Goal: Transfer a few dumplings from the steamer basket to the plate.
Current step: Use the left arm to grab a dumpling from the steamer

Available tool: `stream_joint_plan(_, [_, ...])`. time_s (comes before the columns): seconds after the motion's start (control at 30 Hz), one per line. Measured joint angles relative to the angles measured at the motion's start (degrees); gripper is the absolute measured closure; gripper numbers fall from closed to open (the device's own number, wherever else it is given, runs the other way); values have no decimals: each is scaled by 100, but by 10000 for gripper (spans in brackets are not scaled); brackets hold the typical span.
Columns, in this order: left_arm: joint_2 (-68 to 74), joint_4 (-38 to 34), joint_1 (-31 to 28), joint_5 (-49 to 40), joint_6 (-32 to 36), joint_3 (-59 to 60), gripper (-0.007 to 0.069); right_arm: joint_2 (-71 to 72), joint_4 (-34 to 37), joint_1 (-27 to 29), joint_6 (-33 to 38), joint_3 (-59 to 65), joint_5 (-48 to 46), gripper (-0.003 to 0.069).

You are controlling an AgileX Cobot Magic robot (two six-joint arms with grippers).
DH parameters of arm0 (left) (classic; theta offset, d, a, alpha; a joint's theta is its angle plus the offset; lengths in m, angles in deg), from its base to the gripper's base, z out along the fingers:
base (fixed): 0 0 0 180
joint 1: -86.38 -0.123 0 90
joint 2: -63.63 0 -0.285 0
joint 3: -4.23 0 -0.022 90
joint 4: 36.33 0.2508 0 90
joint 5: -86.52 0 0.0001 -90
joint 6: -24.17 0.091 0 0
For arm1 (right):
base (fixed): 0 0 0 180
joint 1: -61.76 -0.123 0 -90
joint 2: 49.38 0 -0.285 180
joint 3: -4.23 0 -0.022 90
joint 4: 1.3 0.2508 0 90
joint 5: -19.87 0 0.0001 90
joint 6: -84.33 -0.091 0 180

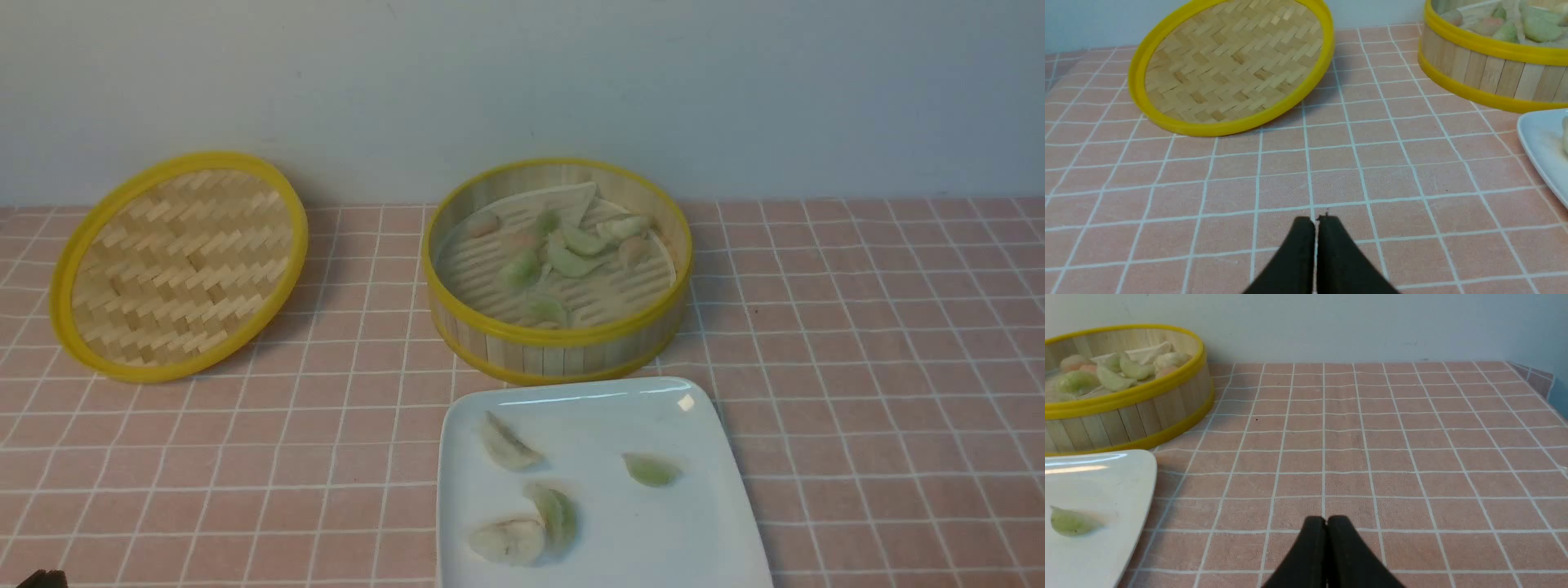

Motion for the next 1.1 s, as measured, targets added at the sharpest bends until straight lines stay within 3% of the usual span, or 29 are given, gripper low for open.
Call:
stream_joint_plan(0.27, [0, 118, 0, 72, 72, 0, 631, 0, 0, 0, -5, 0, 0, 673])
stream_joint_plan(0.43, [0, -515, 0, 679, -385, 0, 631, 0, 0, 0, -11, 0, 0, 673])
stream_joint_plan(0.63, [0, -1925, 0, 2028, -1111, 0, 631, 0, 0, 0, -11, 0, 0, 673])
stream_joint_plan(0.83, [0, -2554, 0, 3837, -1447, -55, 631, 0, 0, 0, -11, 0, 0, 673])
stream_joint_plan(0.93, [35, -2384, 0, 3841, -1484, -568, 631, 0, 0, 0, -11, 0, 0, 673])
stream_joint_plan(1.1, [1082, -1368, 0, 2412, -1316, -2531, 631, 0, 0, 0, -11, 0, 0, 673])
